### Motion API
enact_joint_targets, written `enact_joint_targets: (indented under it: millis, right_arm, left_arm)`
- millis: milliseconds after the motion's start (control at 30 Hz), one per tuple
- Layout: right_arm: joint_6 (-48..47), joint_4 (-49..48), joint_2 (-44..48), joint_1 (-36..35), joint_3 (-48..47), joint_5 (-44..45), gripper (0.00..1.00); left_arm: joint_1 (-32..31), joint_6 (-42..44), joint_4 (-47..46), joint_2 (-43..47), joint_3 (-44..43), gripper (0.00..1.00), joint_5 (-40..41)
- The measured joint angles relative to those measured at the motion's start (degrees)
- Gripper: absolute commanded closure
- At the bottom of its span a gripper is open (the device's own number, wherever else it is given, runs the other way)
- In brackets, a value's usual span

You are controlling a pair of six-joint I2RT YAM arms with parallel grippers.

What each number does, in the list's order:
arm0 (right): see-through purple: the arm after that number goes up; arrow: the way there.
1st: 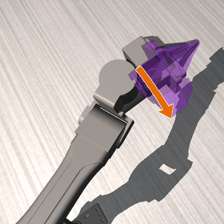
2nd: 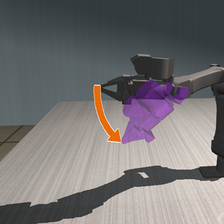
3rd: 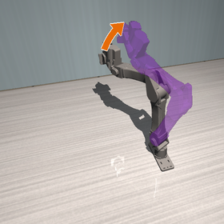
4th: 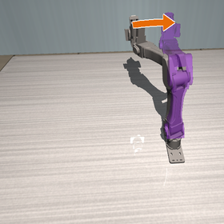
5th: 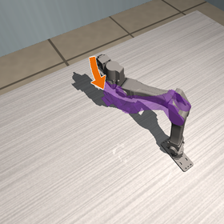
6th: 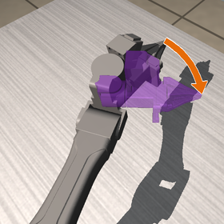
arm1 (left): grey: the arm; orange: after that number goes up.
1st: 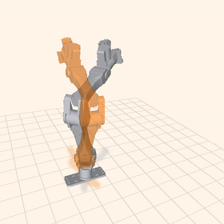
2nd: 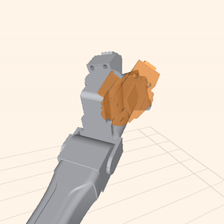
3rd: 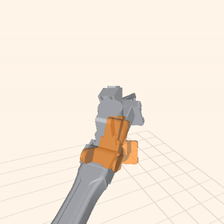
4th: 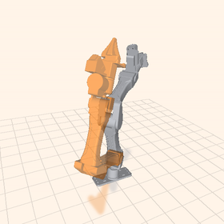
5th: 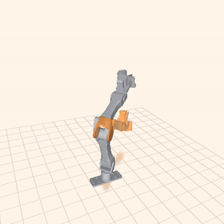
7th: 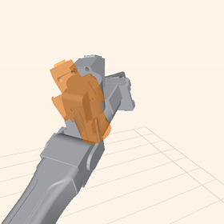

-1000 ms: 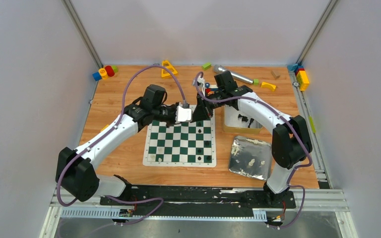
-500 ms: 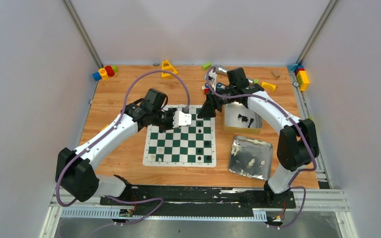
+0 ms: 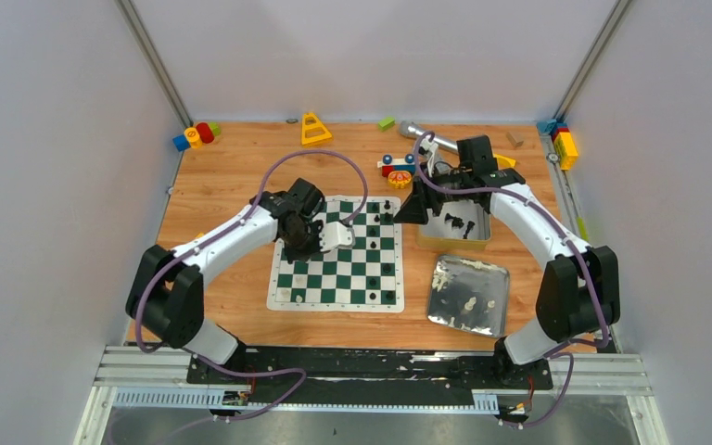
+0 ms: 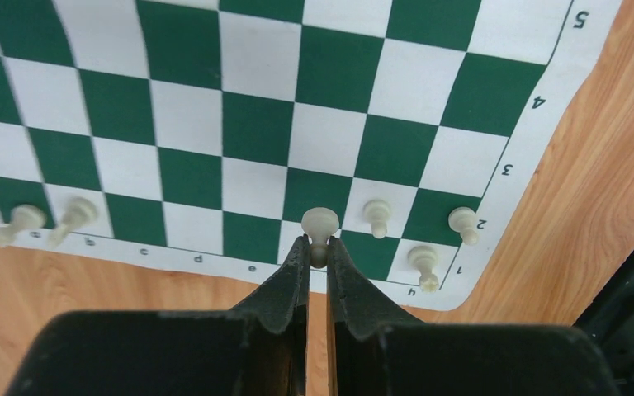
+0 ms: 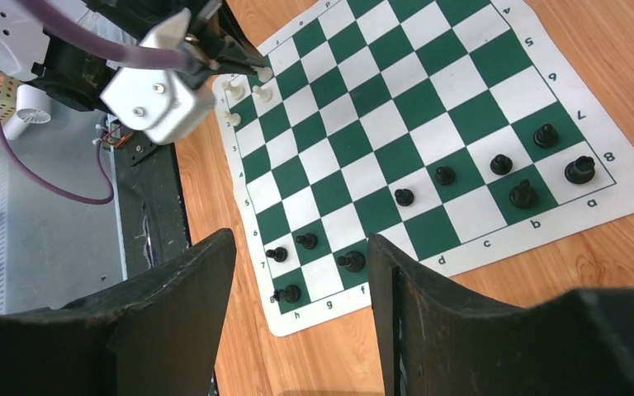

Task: Set up the chess pieces on the board
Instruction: Place the chess piece on the chessboard.

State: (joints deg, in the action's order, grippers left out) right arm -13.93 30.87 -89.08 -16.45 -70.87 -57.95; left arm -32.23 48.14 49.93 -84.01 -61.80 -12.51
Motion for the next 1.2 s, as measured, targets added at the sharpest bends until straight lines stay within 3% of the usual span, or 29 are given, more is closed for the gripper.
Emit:
enact_joint_targets:
  millis: [200,733,1200]
  right_arm:
    - [-0.74,0.15,0.13,0.04,1.03,0.66,0.40]
    - [-1.38,0.22,0.13,0.15,1.62,0.83,0.40]
    - [-1.42,0.22,0.13,0.15,1.70,0.83,0.40]
  left_arm:
    - [0.00,-3.37,0.66,-6.73,0.02,1.00,3.26]
    - [0.00,-8.00,0.17,-13.16,0.02,0.97,7.28]
    - [0.00,-9.66,-1.20,-13.84,-0.09,0.85,8.76]
